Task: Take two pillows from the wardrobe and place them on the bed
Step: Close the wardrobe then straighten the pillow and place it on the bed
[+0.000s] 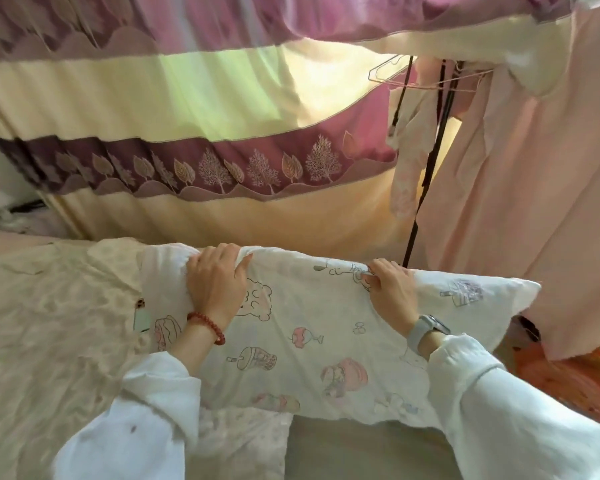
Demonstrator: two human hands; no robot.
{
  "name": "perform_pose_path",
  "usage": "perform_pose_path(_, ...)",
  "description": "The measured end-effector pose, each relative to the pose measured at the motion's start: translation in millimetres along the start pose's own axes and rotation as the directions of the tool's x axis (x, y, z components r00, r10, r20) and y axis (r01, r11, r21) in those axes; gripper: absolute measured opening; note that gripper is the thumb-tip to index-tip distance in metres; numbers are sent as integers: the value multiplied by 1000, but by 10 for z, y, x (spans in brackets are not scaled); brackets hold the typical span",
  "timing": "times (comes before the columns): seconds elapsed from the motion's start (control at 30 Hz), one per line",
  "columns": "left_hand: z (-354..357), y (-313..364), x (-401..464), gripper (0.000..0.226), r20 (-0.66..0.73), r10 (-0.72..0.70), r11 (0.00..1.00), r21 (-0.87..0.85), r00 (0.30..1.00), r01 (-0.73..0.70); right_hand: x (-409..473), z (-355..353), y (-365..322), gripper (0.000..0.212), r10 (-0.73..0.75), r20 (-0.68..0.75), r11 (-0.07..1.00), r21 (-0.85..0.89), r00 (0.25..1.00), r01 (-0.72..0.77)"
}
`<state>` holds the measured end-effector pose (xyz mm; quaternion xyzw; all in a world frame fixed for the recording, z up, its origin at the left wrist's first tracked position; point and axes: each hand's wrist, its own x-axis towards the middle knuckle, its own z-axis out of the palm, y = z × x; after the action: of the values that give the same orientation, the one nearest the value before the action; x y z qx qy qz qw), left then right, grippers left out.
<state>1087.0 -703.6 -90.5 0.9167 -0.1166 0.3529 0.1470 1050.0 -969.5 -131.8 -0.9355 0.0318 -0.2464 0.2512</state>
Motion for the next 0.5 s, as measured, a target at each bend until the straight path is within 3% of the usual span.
perform_pose_path(0.17, 481, -116, 572, 11, -39, -111, 993, 33, 993, 112, 1134, 398, 34, 18, -5, -39, 988, 157, 999, 11)
perform_pose_path(0.23, 731, -181, 834, 25, -17, -71, 995, 65, 997, 72, 1563, 613, -14, 20, -15, -51, 969, 245, 999, 27)
perform_pose_path(0.37, 1374, -320, 1411, 47, 185, 16, 993, 109, 983, -37, 2393, 1141, -120, 21, -153, -56, 940, 301, 987, 163)
perform_pose_path(0.5, 2044, -693, 2021, 11, 108, -1, 998, 62, 994, -6, 3333, 1680, -174, 23, -283, -29, 932, 229, 959, 282)
